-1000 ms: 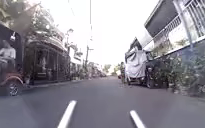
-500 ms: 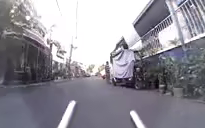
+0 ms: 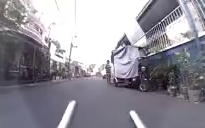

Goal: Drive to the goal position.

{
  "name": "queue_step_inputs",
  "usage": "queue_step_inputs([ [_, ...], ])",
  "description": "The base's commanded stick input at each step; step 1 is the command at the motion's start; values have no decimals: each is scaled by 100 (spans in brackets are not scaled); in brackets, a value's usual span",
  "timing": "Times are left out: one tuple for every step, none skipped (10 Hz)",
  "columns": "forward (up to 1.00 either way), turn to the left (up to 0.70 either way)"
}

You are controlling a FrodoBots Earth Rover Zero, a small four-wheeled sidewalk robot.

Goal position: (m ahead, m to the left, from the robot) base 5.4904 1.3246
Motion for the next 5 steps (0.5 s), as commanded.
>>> queue_step_inputs([
  [100, 0],
  [100, 0],
  [100, 0],
  [100, 0],
  [100, 0],
])
